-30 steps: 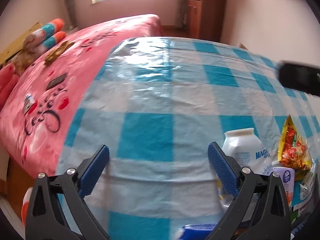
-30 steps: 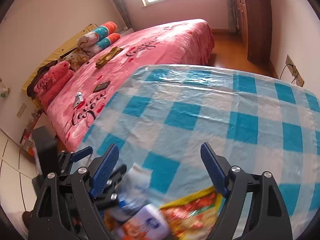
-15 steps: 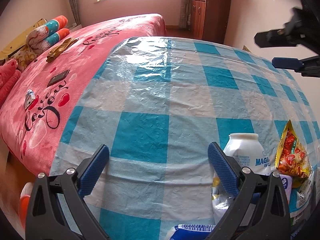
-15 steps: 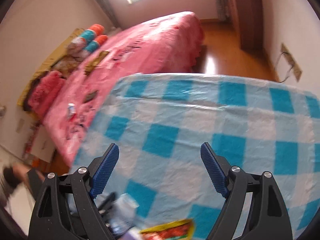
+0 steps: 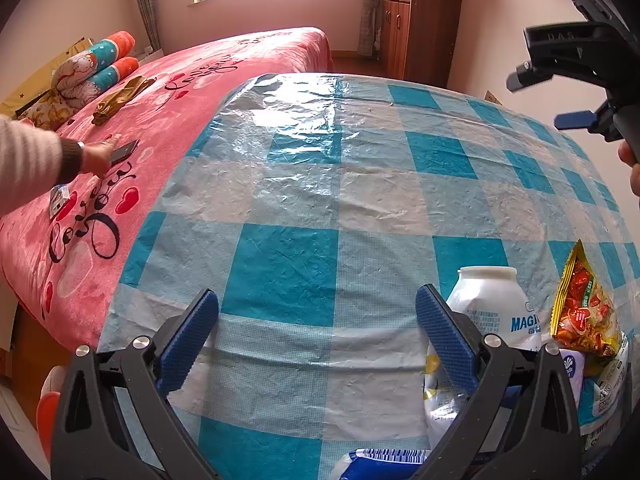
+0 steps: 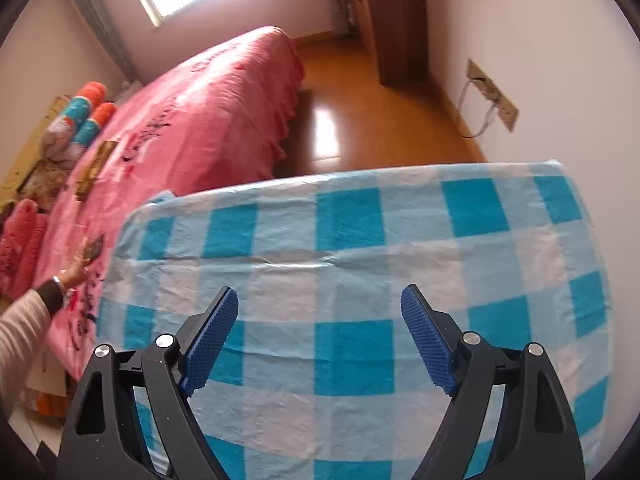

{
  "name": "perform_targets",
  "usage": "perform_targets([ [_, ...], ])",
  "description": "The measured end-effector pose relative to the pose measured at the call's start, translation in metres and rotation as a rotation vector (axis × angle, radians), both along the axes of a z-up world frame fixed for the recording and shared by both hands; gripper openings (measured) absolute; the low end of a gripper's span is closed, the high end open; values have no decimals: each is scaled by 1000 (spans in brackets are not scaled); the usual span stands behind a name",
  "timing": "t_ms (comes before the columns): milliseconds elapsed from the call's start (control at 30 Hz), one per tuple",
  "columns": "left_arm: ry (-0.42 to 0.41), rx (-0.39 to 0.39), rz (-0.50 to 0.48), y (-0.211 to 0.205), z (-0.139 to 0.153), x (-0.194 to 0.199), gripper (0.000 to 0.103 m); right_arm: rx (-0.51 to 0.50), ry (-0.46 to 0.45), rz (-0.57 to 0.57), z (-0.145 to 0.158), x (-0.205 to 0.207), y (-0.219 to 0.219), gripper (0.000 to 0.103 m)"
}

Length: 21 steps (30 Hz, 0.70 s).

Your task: Collect trash

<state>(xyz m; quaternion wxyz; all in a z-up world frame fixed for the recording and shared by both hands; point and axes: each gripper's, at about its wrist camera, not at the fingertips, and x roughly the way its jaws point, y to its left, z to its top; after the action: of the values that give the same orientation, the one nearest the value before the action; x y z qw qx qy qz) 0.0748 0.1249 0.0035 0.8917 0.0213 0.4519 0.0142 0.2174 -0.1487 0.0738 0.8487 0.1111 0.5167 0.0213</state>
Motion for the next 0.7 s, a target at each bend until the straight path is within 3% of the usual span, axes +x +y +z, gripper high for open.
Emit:
perform_targets([
  [167,2,0,-11,2,0,6,99,-124,68,19,-7,-12,10,83],
  [367,2,1,-18,3,1,6,99,-164,87,53,-22,-20,20,83],
  [500,2,0,-18,3,2,7,99,-137,98,80,-32,-19,28,83],
  [700,2,0,-17,2,1,7,99,-76,57,117,-23,-22,31,83],
])
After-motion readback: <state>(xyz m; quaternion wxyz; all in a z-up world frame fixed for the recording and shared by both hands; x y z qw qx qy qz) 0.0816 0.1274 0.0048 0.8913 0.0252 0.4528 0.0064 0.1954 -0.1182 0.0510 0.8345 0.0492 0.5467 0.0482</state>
